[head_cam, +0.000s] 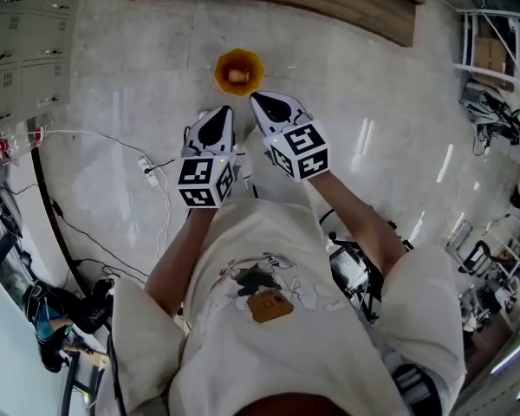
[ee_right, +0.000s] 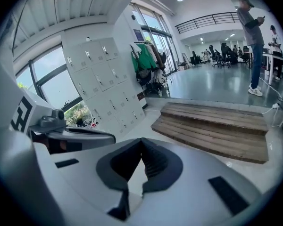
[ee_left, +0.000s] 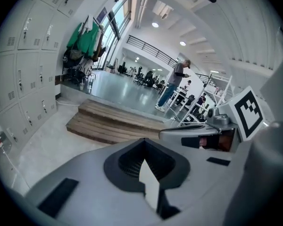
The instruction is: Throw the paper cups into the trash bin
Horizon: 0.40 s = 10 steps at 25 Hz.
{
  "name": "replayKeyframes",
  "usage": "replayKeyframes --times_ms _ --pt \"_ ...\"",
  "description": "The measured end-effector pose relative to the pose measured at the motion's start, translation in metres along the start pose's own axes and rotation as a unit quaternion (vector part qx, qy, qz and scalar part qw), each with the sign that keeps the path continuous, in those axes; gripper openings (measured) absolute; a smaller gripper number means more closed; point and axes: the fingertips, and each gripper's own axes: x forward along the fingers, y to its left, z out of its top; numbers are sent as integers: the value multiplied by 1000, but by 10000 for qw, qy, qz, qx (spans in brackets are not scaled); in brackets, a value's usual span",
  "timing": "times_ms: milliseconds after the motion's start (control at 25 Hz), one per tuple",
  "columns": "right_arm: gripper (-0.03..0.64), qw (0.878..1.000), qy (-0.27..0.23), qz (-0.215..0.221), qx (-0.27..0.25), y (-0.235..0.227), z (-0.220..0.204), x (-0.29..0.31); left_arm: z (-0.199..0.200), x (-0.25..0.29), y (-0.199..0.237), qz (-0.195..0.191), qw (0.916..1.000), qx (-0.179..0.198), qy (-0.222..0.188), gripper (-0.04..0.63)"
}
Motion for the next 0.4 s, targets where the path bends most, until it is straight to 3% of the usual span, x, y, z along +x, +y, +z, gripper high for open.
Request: replayKeyframes --times_ms 200,400 --pt "8 10000 -73 22 28 49 26 -58 21 -66 -39 -535 9983 219 79 5" --pt "8 9982 -530 -7 -269 84 68 -126 55 -122 -87 -921 9911 949 -118 6"
